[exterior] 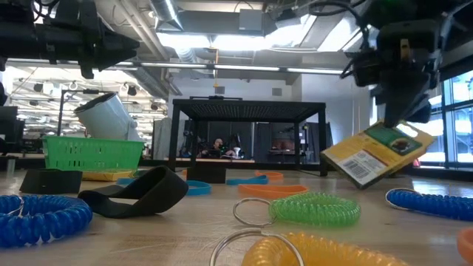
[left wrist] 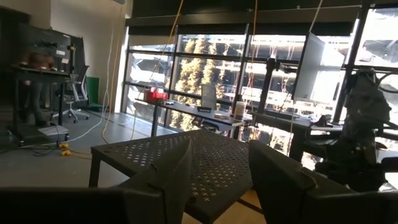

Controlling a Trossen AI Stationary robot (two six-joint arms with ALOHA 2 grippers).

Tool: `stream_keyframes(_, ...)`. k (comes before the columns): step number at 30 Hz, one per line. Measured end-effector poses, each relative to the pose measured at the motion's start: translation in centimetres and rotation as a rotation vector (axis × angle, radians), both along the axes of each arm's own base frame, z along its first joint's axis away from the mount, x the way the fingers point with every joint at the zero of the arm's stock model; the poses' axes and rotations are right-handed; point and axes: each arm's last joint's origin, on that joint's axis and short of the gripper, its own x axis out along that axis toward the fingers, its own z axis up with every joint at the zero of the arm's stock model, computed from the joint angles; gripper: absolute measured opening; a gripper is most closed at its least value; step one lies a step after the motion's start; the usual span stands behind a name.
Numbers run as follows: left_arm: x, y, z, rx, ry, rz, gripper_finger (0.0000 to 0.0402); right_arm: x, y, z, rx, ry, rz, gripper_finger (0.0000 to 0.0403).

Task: Pick & Place Office Desk Supplies
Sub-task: Put the top right crayon box into the black bin

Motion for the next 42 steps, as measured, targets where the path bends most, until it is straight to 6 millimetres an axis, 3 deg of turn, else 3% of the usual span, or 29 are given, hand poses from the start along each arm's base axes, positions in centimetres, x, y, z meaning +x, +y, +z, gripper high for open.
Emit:
stream_keyframes(6,0.0,0.0,0.0,-0.001,0.000,0.003,0.0157,-1.9,-1.0,2.6,-0.136,0.071,-0.101,0.0006)
stream_keyframes(20,-0.1,0.1,0.0,-0.010,0.000,0.036,0.0157,-3.8,-3.2,10.5,-0.582,0.157,-0.308,0.0009)
stream_keyframes(28,-0.1,0.1,0.0,-0.012,0.000,0.044,0.0157,-3.8,-5.5,10.5,-0.780,0.251,-0.440,0.0009)
stream_keyframes(42,-0.1,0.1,0.0,0.006,0.015,0.050,0.0157,-1.0,-9.2,7.2,-0.799,0.547,-0.435,0.0009)
